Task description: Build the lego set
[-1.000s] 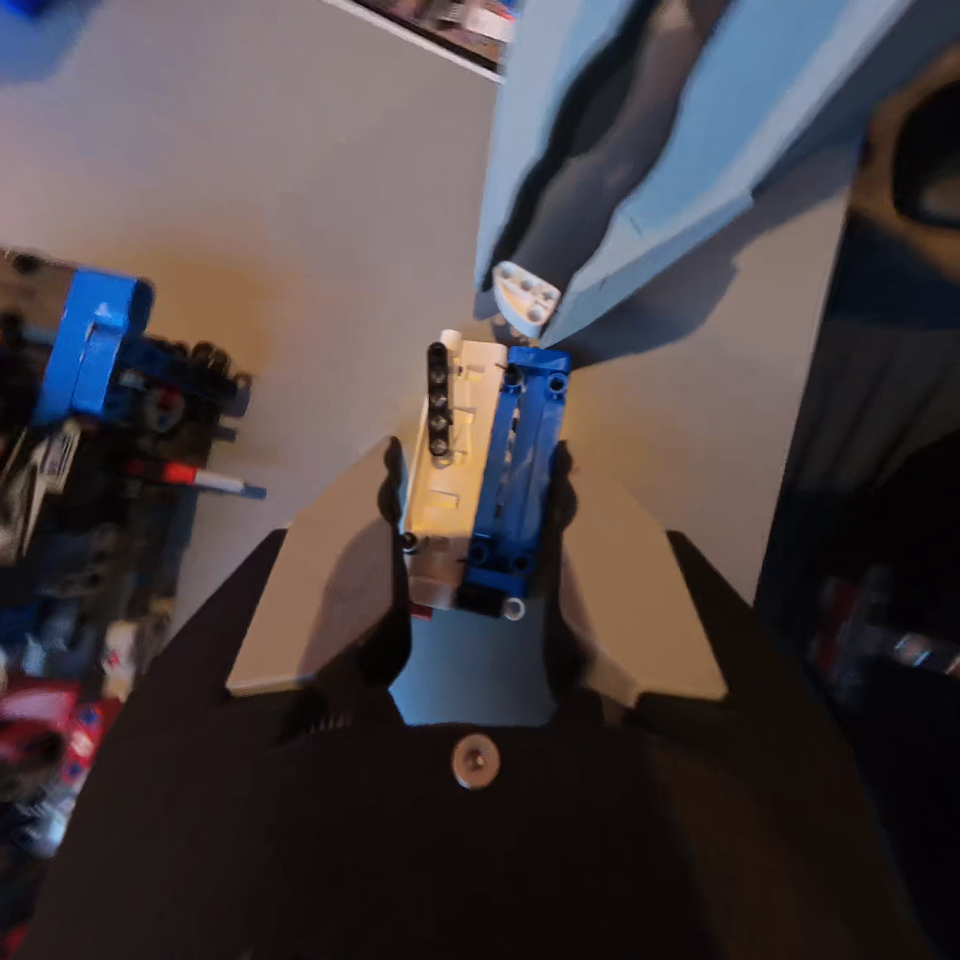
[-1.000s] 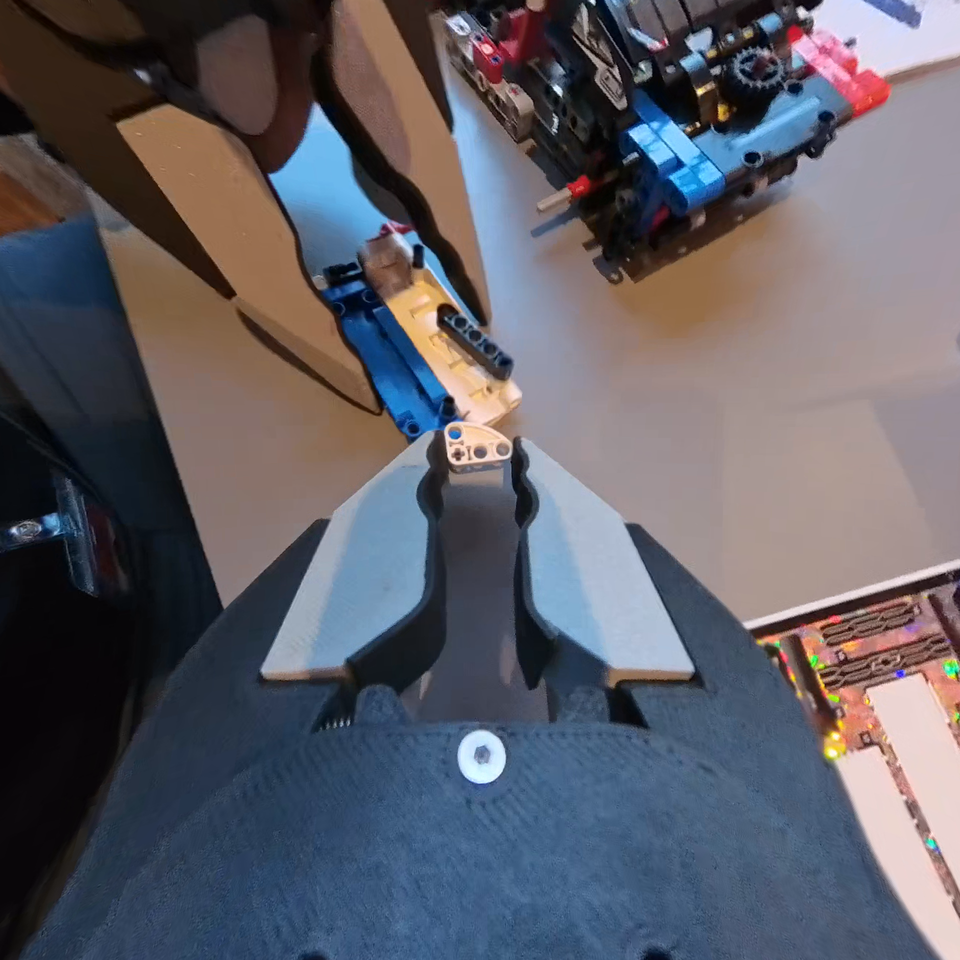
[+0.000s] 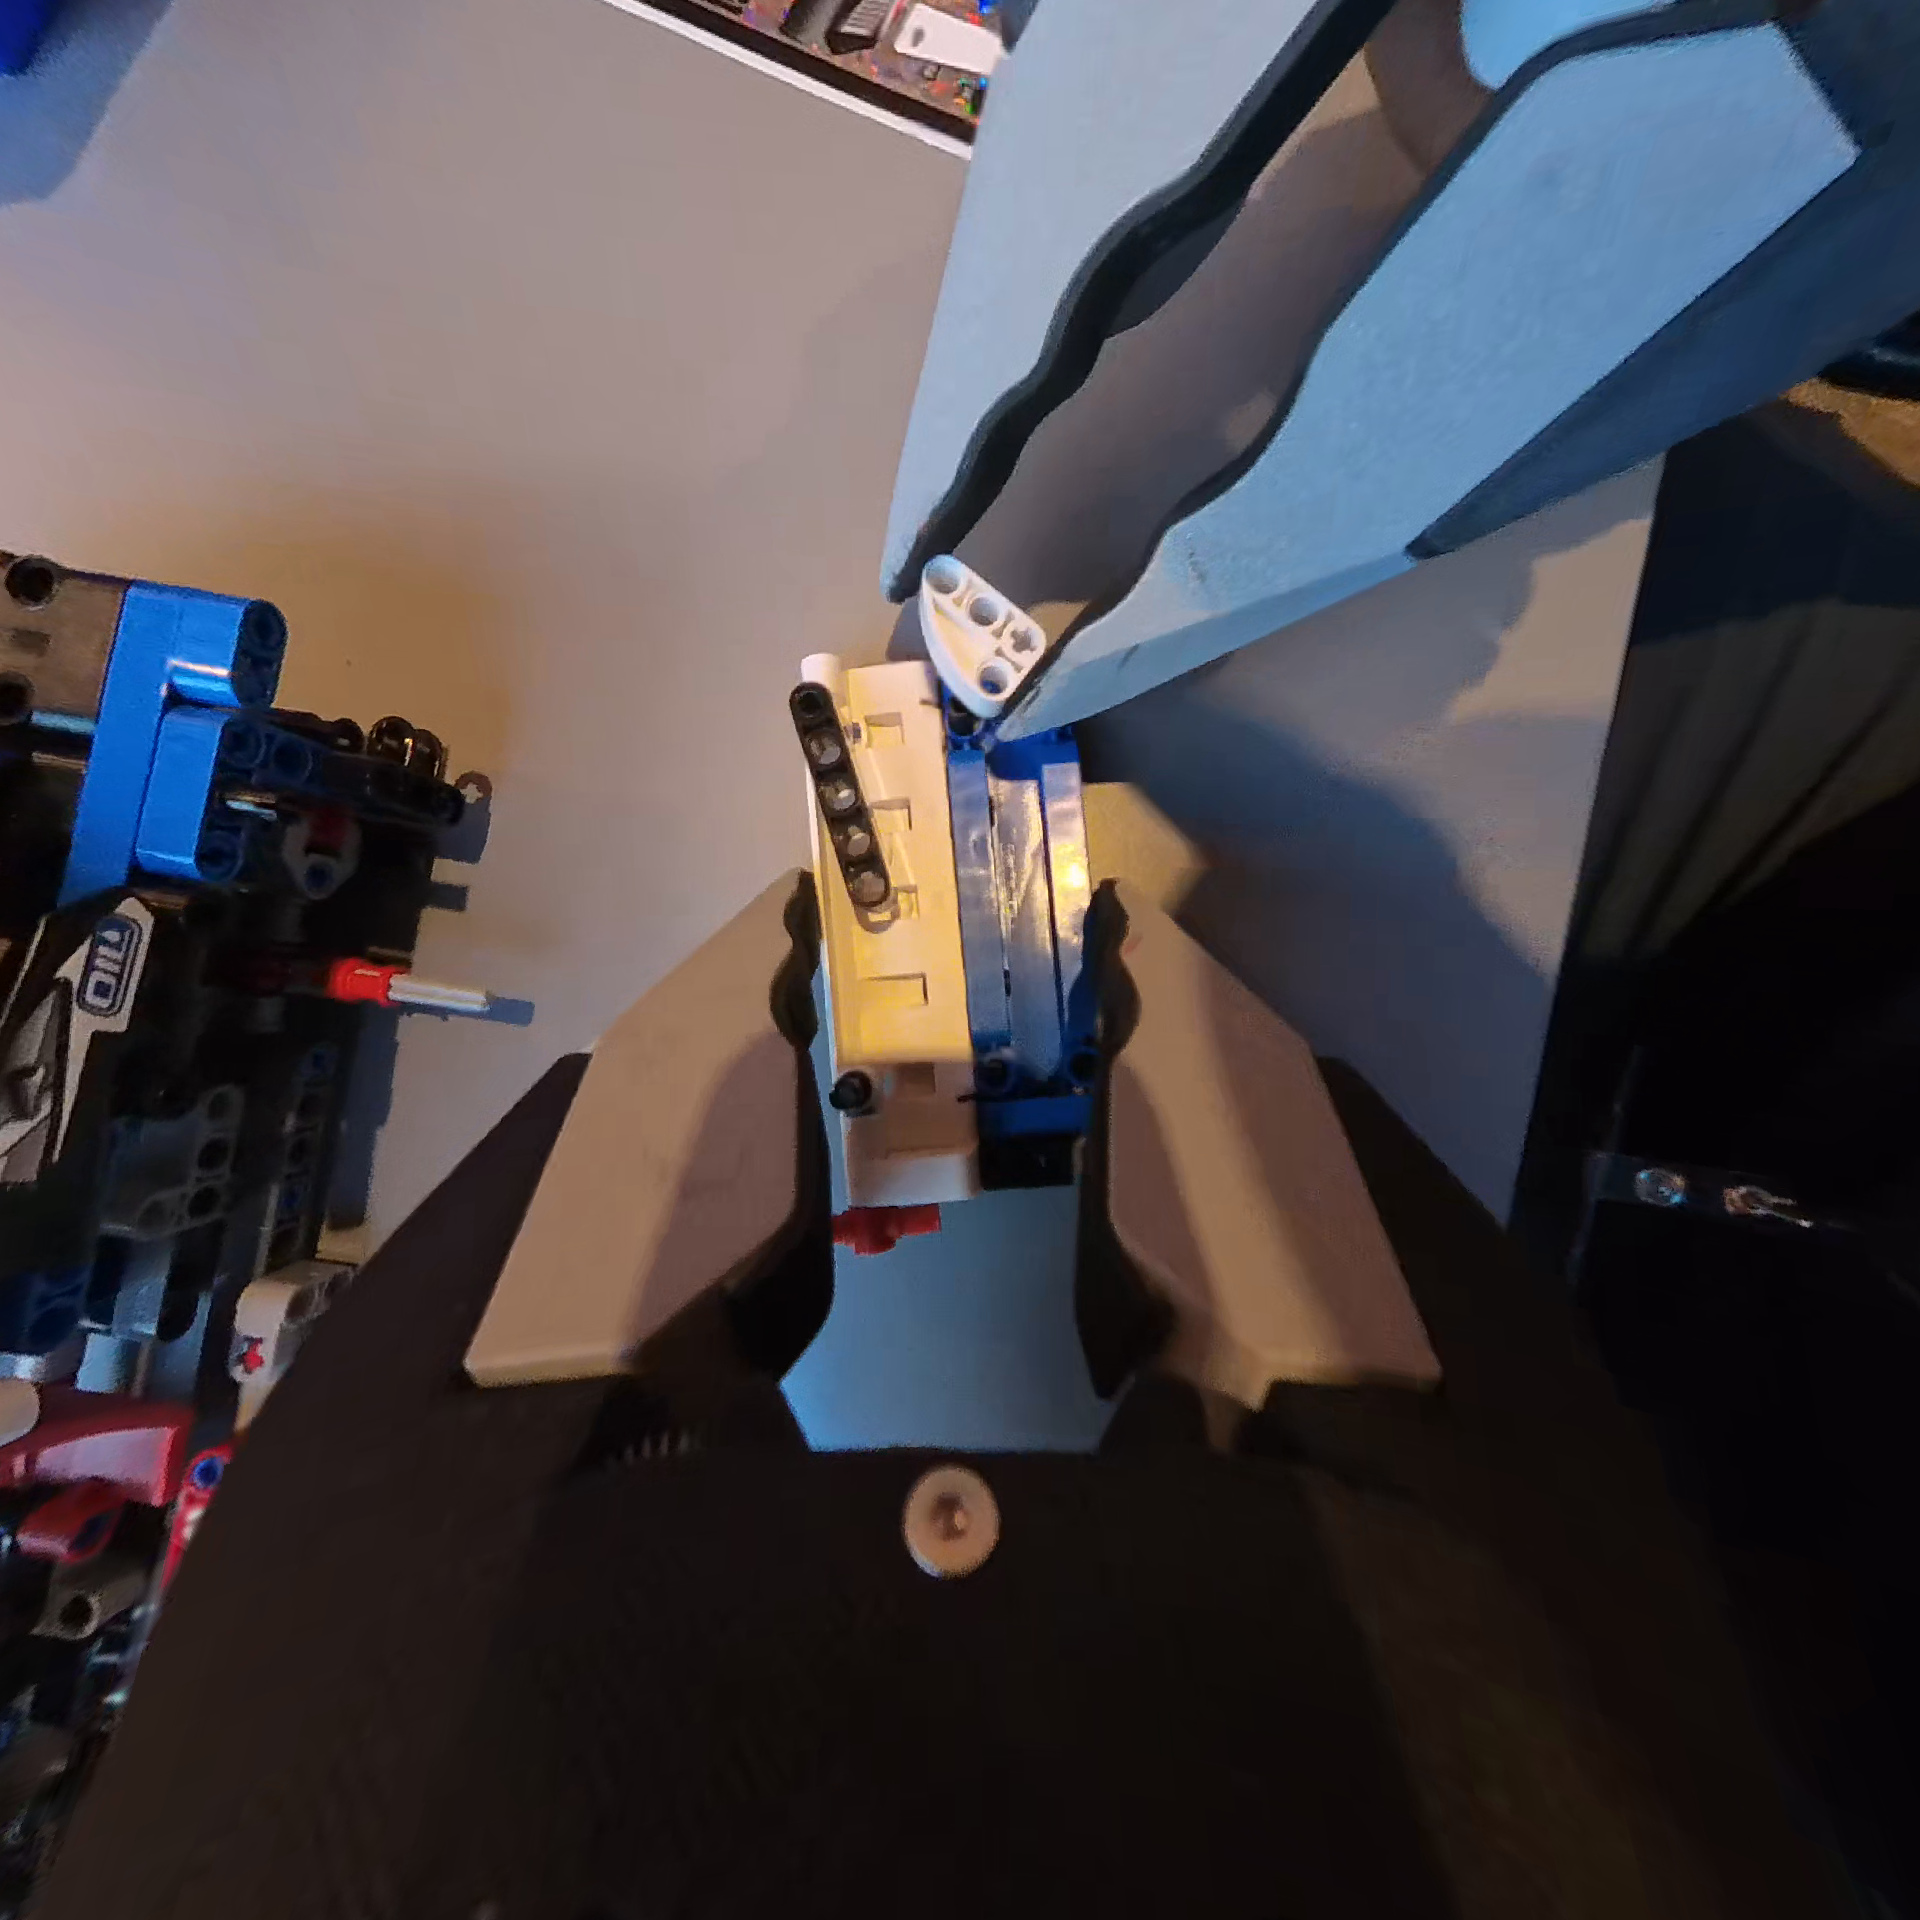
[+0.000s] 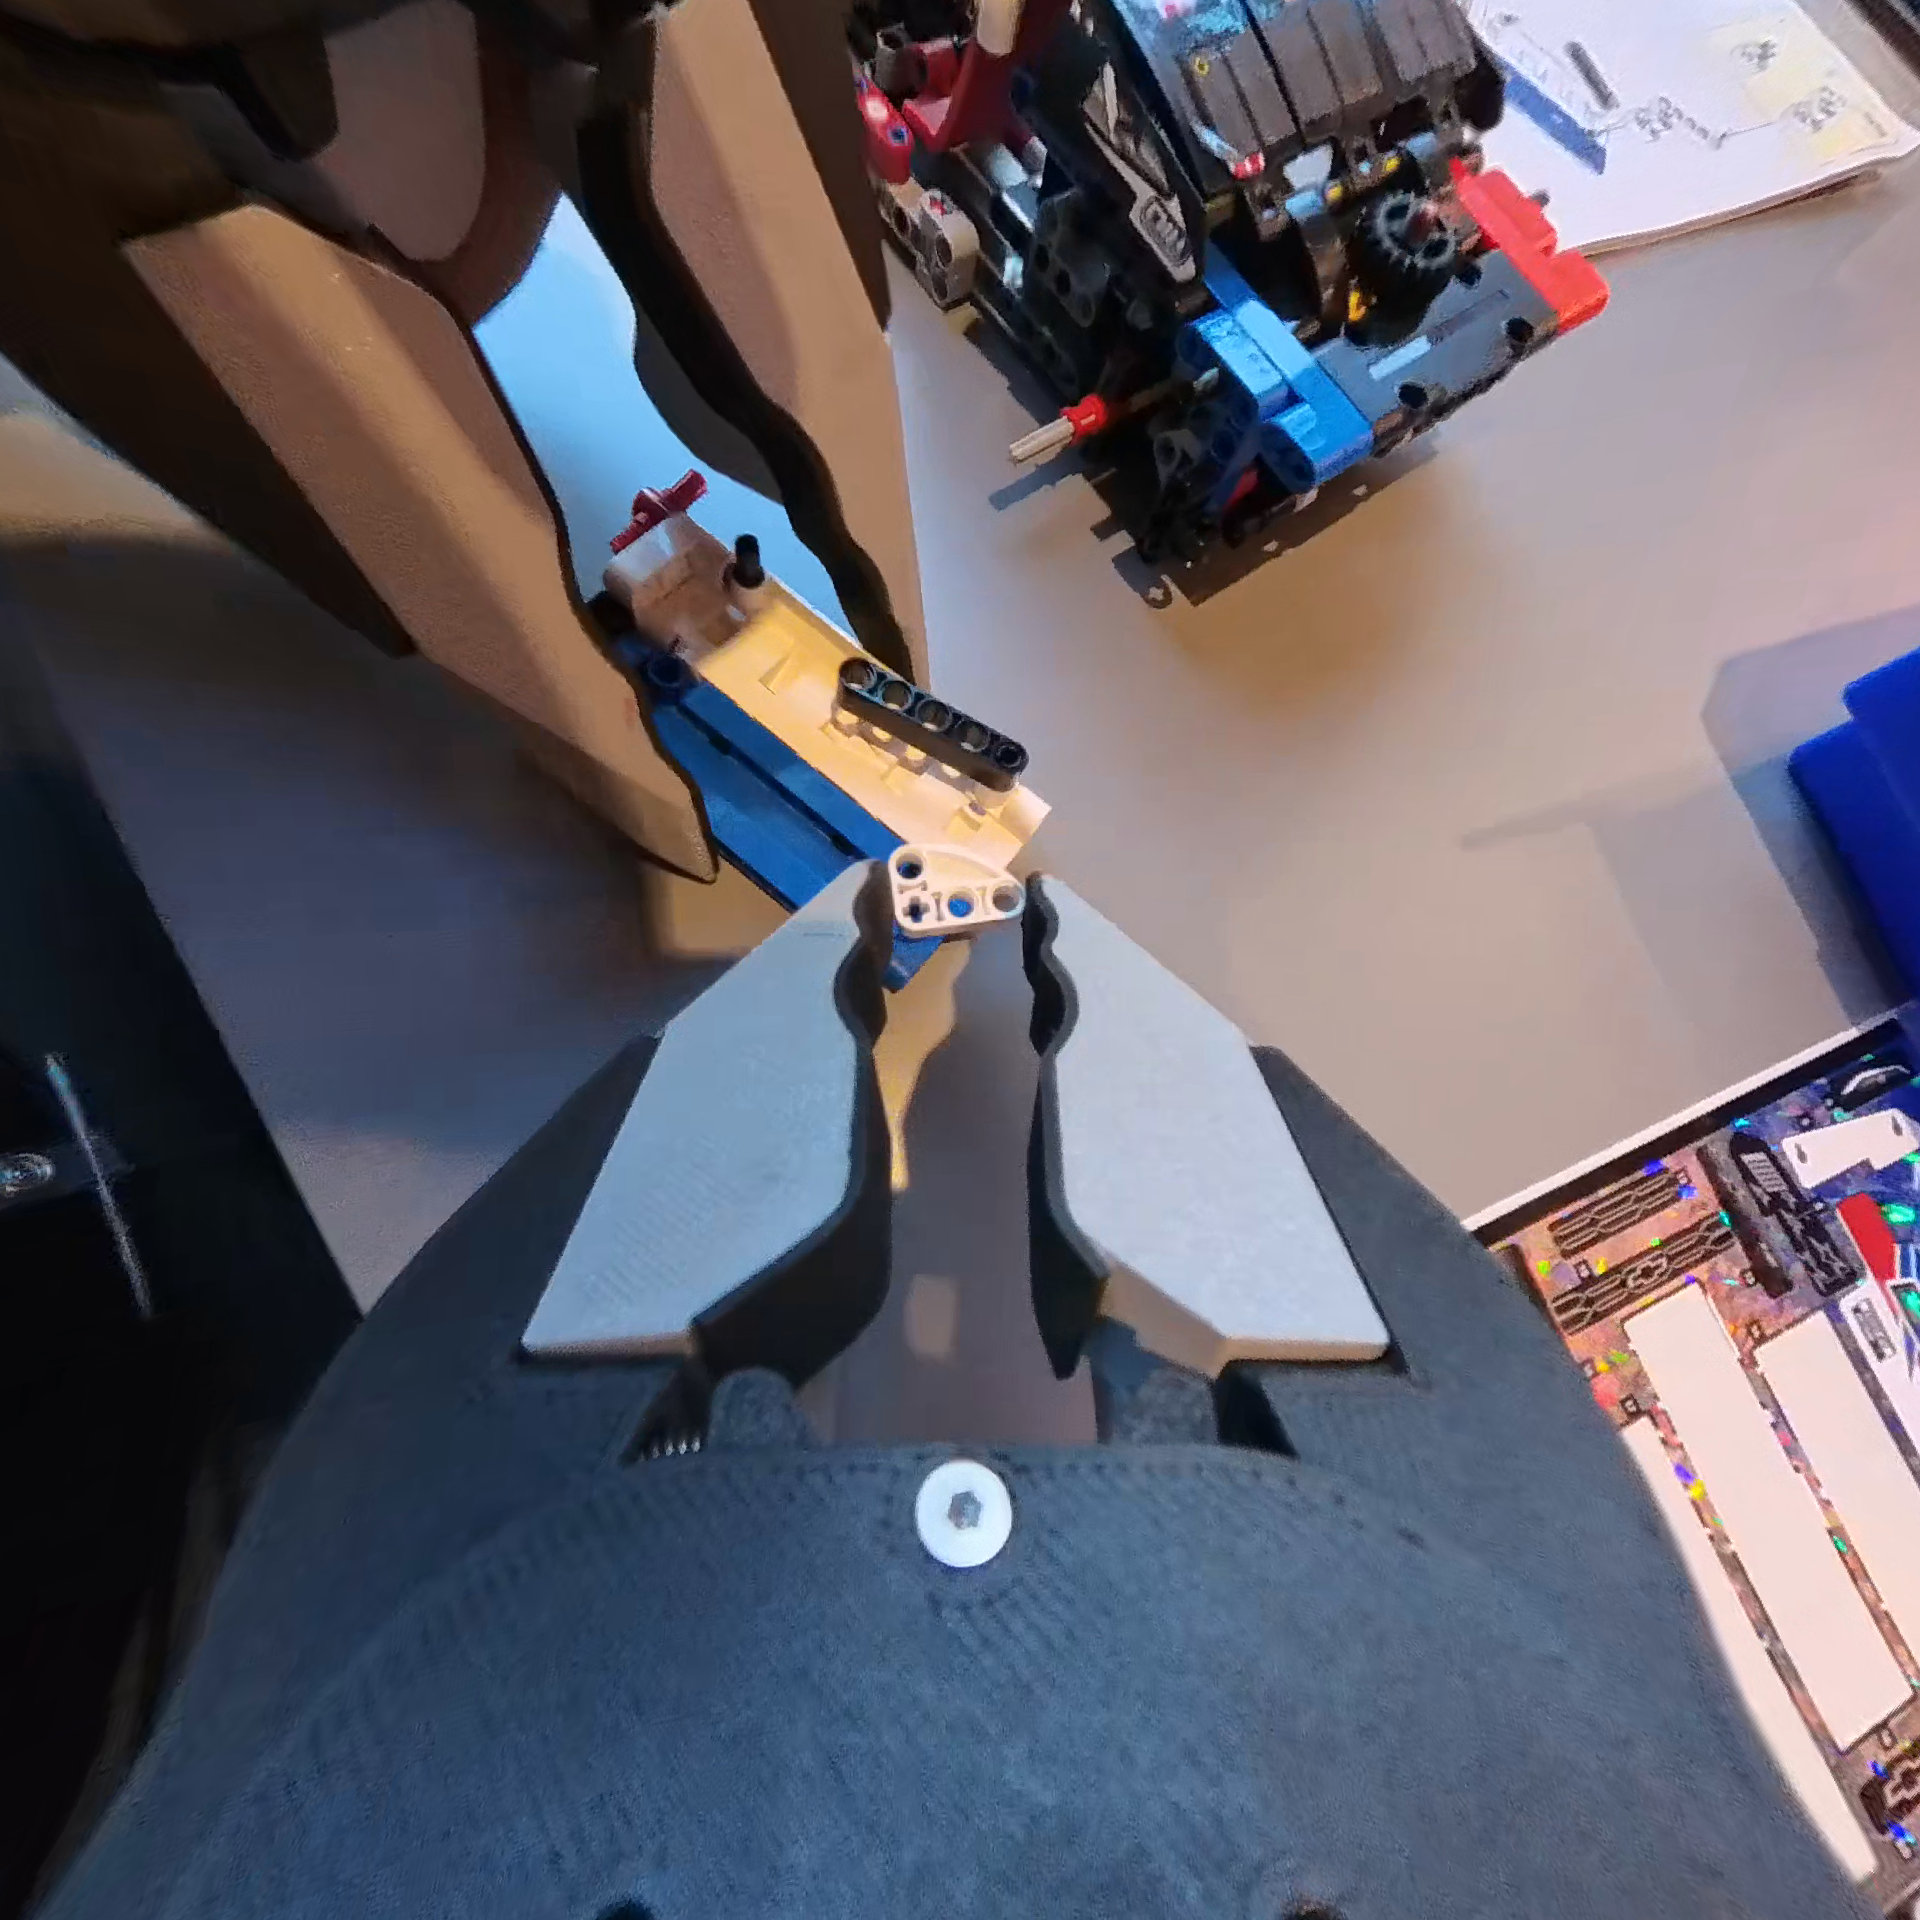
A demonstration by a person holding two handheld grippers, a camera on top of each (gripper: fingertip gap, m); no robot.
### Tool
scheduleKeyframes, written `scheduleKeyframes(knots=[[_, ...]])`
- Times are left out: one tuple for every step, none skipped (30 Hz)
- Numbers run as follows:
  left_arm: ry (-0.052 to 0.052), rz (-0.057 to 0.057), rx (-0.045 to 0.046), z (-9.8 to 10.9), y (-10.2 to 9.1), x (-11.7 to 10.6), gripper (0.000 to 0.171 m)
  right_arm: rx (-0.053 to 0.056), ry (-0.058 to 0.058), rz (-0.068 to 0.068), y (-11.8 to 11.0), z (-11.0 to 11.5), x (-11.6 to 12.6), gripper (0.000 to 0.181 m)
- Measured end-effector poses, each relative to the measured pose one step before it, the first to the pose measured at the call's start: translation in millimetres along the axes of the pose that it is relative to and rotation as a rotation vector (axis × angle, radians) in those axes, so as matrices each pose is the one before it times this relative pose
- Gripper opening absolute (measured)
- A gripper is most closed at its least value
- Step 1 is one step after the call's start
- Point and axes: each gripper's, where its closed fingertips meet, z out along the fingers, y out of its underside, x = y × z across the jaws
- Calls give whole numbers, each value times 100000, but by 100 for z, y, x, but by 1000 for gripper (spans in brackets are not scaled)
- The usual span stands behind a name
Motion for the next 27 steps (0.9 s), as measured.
scheduleKeyframes(knots=[[-451, -1481, 870, 9, -51, -10, 50, -1692, 165, 38, 122, 133, 41, 23], [-920, -787, 685, 29, -34, -14, 50, 17, 110, -181, -118, 46, 20, 22], [-941, -3, 672, 32, -54, 26, 50, -543, 112, -21, -59, 56, 19, 22], [-816, 185, 801, 31, -61, 12, 50, -979, 133, 273, -10, 72, 46, 22], [-357, -233, 764, 51, -71, 29, 51, -291, -157, 316, -86, 61, 29, 22], [16, -404, 1084, 67, -108, 44, 50, -453, -389, 434, -49, 55, 22, 23], [121, -592, 1072, 73, -100, 49, 51, -622, -581, 456, 23, 30, 41, 22], [45, -625, 757, 52, -89, 10, 51, -717, -289, 406, 70, -35, 115, 22], [75, -344, 608, 36, -62, 12, 51, -900, 567, 287, 127, -106, 249, 22], [-20, -333, 593, 20, -42, -2, 51, -441, 344, 192, 112, -145, 231, 23], [-95, -436, 552, 9, -27, -1, 51, 263, -832, 725, 6, -156, 29, 22], [-202, 59, 491, -1, -10, 12, 50, 398, -1238, 738, -38, -96, -88, 23], [-343, 505, 426, -11, -11, -3, 51, -211, -407, 241, 23, -15, -10, 23], [-434, 266, 323, 4, -7, 1, 51, -1211, 323, -586, 144, 55, 41, 22], [-485, 329, 290, 2, -20, 7, 51, -1599, 727, -1073, 182, 84, 65, 22], [-593, 651, 296, -1, -18, 1, 51, -300, 475, -779, -18, 7, 42, 22], [-573, 429, 332, 8, -17, -3, 51, -646, -55, -383, 21, -1, 8, 22], [-287, 28, 455, 2, -17, 20, 51, -572, -571, -278, 26, -3, -32, 22], [-107, -139, 360, 6, -14, 8, 51, -488, -1330, -322, 21, -8, -162, 22], [-101, 66, 298, 10, -15, 12, 51, -187, -835, 56, 5, 7, -100, 22], [-82, 358, 257, -1, -16, 17, 51, 114, -493, -152, -8, 29, -42, 22], [48, 293, 239, 3, -4, 4, 51, -75, -574, -545, -6, 12, -8, 23], [89, 36, 397, 12, -22, -8, 51, -353, -621, -611, 9, 5, 34, 22], [71, 255, 583, 21, -32, 24, 51, -551, -249, -167, 52, 51, 126, 23], [-205, 162, 430, 15, -31, 0, 51, 139, -1145, 381, -26, 55, 54, 23], [-284, -42, 157, 9, -5, -32, 51, 28, -1820, 1120, 12, 16, -14, 23], [-34, -39, 184, 0, -13, 11, 51, -327, -1696, 970, 78, -6, -16, 23]])
